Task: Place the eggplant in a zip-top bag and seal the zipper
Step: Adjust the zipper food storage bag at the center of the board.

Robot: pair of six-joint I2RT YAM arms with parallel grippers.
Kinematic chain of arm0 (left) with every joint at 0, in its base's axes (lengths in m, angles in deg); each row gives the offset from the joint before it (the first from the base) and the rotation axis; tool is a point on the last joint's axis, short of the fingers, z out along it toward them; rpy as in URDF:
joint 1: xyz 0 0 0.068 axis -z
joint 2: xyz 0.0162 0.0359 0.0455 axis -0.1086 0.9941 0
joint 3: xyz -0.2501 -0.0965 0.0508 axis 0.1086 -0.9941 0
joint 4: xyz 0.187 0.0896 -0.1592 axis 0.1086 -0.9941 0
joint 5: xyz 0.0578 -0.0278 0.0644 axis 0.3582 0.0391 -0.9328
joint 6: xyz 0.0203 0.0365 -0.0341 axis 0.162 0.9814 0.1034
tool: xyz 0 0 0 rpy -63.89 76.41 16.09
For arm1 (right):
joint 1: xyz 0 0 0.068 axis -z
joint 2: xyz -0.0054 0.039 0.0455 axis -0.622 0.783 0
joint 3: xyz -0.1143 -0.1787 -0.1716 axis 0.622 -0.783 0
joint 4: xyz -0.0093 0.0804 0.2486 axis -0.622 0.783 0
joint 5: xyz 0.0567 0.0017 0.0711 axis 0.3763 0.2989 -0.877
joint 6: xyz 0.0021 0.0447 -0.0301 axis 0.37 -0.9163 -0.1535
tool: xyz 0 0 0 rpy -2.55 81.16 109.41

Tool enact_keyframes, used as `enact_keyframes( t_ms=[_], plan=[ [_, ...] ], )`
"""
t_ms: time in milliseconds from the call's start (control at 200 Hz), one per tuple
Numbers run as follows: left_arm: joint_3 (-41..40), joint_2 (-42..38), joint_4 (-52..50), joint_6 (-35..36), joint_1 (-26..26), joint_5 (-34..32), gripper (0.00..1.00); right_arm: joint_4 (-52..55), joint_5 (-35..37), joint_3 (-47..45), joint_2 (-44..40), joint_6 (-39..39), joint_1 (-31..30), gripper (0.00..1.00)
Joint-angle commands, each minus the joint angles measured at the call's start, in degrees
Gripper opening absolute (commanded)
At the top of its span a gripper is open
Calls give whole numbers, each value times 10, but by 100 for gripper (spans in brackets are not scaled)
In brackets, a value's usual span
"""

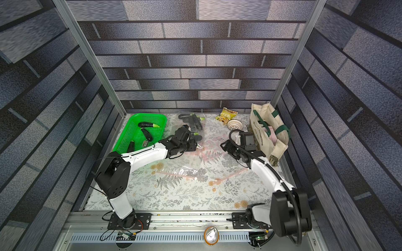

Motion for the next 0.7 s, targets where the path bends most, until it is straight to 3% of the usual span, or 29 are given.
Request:
enact_keyframes(
  t_ms=[0,130,210,446,696],
  plan=[
    [44,25,-61,75,62,57,60,138,-10,-49,-62,-7,62,66],
    [113,89,-98,140,141,58,61,151,-67,-123,-131,-29,174,67],
    [160,132,-119,162,172,67,63,148,-86,-157,-160,-39,212,67],
    [275,245,-175,190,212,74,72,152,-72,-190,-197,-43,242,68],
    [356,316,-230,203,221,4,73,164,-70,-180,-211,-24,243,68]
  ],
)
